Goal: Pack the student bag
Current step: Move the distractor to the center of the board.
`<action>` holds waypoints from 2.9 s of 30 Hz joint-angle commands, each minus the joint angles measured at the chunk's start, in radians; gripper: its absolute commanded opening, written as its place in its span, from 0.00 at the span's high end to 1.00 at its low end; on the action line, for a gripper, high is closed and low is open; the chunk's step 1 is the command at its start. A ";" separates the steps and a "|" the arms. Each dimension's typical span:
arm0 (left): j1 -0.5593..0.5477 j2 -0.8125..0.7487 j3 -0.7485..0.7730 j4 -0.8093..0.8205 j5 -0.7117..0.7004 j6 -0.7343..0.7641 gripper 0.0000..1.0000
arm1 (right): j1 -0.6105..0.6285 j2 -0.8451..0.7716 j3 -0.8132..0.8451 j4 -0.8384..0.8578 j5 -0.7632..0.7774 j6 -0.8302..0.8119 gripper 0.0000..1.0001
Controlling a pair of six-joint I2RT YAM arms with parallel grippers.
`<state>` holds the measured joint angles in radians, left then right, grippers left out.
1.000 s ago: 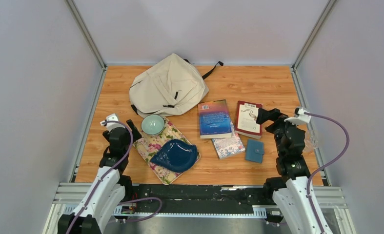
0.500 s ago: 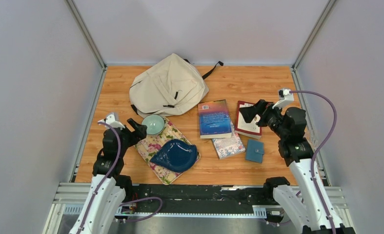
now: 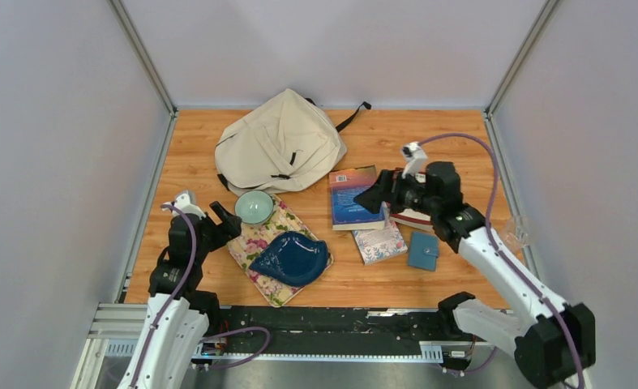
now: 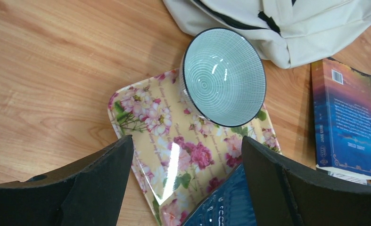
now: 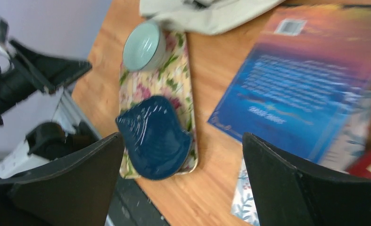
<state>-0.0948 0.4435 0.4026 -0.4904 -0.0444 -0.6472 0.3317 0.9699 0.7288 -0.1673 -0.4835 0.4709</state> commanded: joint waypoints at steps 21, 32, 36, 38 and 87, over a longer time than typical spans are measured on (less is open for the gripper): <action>0.006 -0.008 0.170 -0.025 0.048 0.152 0.08 | 0.394 0.783 0.456 -0.095 -0.038 -0.035 0.01; 0.006 0.035 0.179 0.016 0.074 0.158 0.08 | 0.437 0.862 0.351 0.032 0.055 0.109 0.01; 0.006 0.043 0.179 0.019 0.075 0.161 0.08 | 0.464 0.882 0.339 0.052 0.094 0.152 0.01; 0.006 0.043 0.185 0.016 0.074 0.162 0.08 | 0.474 0.886 0.334 0.063 0.117 0.166 0.01; 0.006 0.024 0.344 -0.105 0.047 0.233 0.08 | 0.748 1.171 0.486 0.695 0.272 0.975 0.01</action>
<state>-0.0948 0.4789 0.7006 -0.5804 0.0170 -0.4454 1.0714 2.0972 1.1442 0.4232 -0.2535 1.3663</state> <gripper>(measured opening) 0.918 0.993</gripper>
